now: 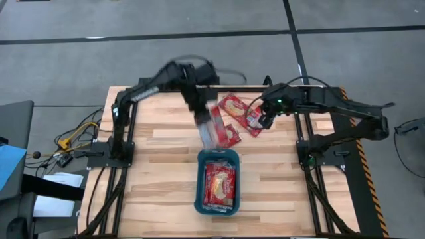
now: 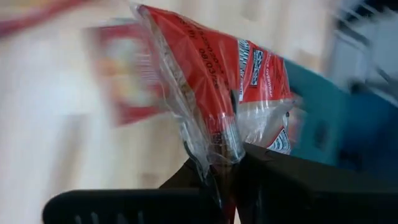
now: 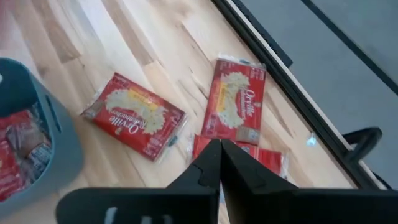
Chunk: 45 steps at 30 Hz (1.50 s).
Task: Sort popcorn bags into baskets
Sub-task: Put the red popcorn pack into the blue container
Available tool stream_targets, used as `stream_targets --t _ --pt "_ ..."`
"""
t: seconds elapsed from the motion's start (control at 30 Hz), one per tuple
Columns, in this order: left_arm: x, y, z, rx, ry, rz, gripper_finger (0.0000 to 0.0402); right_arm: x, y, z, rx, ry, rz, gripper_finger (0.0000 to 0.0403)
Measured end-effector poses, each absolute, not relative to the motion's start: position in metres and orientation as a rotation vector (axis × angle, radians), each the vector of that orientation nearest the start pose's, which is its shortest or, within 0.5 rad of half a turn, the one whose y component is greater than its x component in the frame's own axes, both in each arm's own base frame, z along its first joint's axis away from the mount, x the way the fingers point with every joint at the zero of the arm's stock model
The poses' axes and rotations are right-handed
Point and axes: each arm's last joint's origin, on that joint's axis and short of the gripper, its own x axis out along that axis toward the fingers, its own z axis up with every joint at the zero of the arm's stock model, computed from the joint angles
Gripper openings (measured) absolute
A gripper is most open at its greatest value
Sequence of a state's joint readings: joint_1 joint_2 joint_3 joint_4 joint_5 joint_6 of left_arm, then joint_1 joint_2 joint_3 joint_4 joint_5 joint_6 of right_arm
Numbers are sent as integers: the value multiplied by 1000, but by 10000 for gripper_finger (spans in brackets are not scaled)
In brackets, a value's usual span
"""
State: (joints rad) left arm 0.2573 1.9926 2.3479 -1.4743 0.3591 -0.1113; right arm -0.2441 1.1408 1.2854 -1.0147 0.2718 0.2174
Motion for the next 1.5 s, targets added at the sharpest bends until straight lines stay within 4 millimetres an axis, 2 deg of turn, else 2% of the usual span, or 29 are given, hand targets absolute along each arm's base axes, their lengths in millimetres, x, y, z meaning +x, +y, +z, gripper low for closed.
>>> stream_targets --t 0.13,0.23,0.37,0.47,0.53,0.67,0.9,1.07,1.27,1.5 --pt "384 11 401 -363 1065 -254 11 188 -55 368 198 828 -588 22" --pt "396 -37 389 -292 1035 -368 11 184 -54 369 201 828 -588 19" --pt "409 -77 370 -286 986 -444 17 182 -53 367 207 853 -591 23" --pt "414 -93 346 -284 1009 -466 17 182 -53 366 223 861 -599 33" --pt "418 -93 330 -307 1023 -454 15 183 -53 366 228 862 -592 37" --pt "421 -78 302 -332 1079 -397 13 184 -49 366 220 863 -569 38" --pt "426 -46 280 -383 1089 -350 13 186 -40 366 219 860 -541 24" --pt "424 -34 264 -424 1125 -367 13 186 -39 366 213 860 -534 20" --pt "424 -31 254 -433 1127 -358 23 186 -39 366 213 858 -539 35" --pt "426 -34 254 -397 1098 -324 54 186 -39 366 207 855 -553 37"
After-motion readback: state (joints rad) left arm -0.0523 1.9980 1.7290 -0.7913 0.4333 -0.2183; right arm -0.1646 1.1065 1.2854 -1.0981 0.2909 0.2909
